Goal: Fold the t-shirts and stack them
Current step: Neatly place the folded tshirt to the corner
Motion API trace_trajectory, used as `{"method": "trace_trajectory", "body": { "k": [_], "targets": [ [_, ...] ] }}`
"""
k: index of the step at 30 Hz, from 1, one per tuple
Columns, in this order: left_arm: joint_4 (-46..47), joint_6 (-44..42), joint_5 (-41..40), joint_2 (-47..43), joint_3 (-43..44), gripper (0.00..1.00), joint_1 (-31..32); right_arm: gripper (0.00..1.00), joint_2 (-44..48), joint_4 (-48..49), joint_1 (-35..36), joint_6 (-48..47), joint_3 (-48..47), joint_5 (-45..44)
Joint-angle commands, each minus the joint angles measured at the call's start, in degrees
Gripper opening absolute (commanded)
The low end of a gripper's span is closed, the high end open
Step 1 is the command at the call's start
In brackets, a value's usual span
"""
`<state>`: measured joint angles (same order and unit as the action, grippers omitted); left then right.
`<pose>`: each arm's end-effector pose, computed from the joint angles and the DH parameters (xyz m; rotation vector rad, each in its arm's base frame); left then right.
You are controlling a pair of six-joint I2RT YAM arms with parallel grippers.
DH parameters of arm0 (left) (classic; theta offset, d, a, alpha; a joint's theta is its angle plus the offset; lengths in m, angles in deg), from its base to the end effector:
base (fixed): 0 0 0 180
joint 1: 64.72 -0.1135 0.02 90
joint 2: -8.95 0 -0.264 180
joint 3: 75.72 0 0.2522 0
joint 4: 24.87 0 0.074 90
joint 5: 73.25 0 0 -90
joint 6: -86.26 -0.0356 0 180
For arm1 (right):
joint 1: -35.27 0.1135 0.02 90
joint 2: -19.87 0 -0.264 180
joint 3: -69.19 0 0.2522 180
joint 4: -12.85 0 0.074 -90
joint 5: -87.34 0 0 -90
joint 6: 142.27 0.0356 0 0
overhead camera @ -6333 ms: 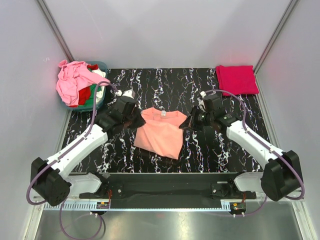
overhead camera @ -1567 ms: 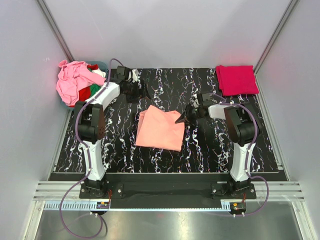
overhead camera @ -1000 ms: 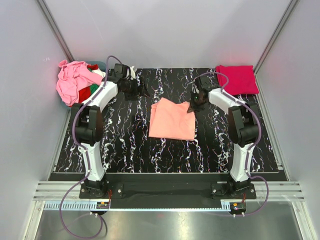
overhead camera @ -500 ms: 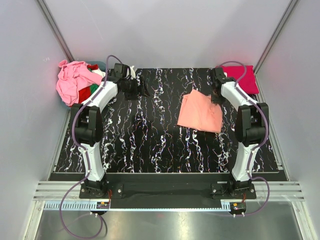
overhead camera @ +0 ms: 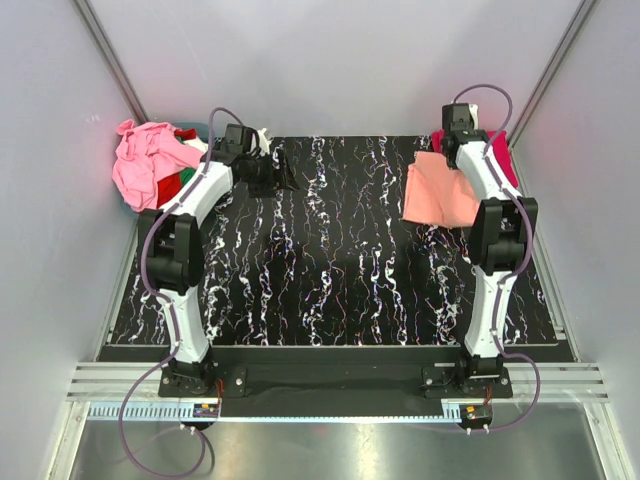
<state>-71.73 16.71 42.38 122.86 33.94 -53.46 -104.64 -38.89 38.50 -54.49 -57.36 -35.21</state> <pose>0.4335 -0.1020 0.2536 -0.0002 2.5049 -0.7872 0.4892 0.0084 0.2607 0.1400 2.3629 -0.6795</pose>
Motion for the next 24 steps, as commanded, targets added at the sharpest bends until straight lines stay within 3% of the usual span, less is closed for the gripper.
{"method": "trace_trajectory", "body": {
  "k": [1,3,11,24],
  "targets": [
    [1.6,0.6,2.5,-3.4,2.5,0.83,-0.6,0.0,-5.5,3.0,-1.4,-6.1,-10.7,-5.0],
    [1.8,0.6,2.6,-3.6,2.3,0.83,-0.6,0.0,-7.4,3.0,-2.4,-8.4,-16.7,-4.6],
    [1.7,0.9,3.1,-2.0,2.4,0.83,-0.7,0.0,-12.2,9.3,-5.6,-14.1,-25.7,-2.9],
    [3.0,2.8,6.4,-1.0,1.8,0.83,-0.6,0.0,-17.3,13.1,-9.9,-13.1,-31.8,5.4]
  ]
}}
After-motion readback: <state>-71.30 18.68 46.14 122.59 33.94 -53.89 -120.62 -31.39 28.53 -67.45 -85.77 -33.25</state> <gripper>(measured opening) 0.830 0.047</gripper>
